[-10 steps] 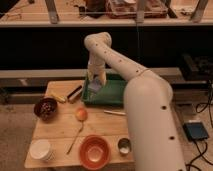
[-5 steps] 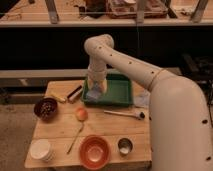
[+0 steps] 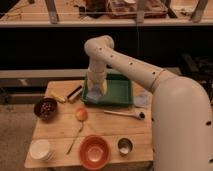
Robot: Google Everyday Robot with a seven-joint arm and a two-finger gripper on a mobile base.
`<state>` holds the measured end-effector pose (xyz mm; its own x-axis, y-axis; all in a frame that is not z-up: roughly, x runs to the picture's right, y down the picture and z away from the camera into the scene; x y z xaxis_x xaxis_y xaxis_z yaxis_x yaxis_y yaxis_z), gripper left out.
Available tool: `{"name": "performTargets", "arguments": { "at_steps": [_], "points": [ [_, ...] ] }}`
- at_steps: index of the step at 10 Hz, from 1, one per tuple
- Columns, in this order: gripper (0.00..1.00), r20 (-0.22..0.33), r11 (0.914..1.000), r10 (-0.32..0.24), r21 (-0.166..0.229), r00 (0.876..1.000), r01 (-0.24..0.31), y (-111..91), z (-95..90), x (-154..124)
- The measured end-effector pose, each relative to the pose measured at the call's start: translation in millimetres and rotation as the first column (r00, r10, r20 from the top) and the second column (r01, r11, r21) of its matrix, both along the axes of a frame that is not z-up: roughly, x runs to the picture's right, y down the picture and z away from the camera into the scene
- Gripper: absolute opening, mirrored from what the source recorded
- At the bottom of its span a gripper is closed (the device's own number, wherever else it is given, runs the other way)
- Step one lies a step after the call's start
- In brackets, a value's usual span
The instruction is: Wipe red bowl with sponge
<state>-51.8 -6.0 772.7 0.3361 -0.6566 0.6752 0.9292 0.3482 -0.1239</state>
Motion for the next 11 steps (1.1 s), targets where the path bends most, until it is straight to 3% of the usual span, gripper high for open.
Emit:
{"name": "performTargets", "arguments": {
  "at_steps": [2, 4, 7, 9, 11],
  "points": [
    [0.18, -0.008, 0.9999, 0.011, 0.005, 1.000, -0.011, 3, -5.2, 0],
    [0.18, -0.025, 0.9995, 0.031, 0.011, 0.999, -0.031, 15, -23.5, 4],
    [0.18, -0.084, 0.9967, 0.081, 0.006, 0.993, -0.081, 60, -72.8, 20],
    [0.18, -0.179, 0.9935, 0.096, -0.044, 0.979, -0.105, 101, -104.6, 33],
    [0.18, -0.224, 0.9912, 0.099, -0.065, 0.970, -0.116, 116, -115.1, 41]
  ]
}}
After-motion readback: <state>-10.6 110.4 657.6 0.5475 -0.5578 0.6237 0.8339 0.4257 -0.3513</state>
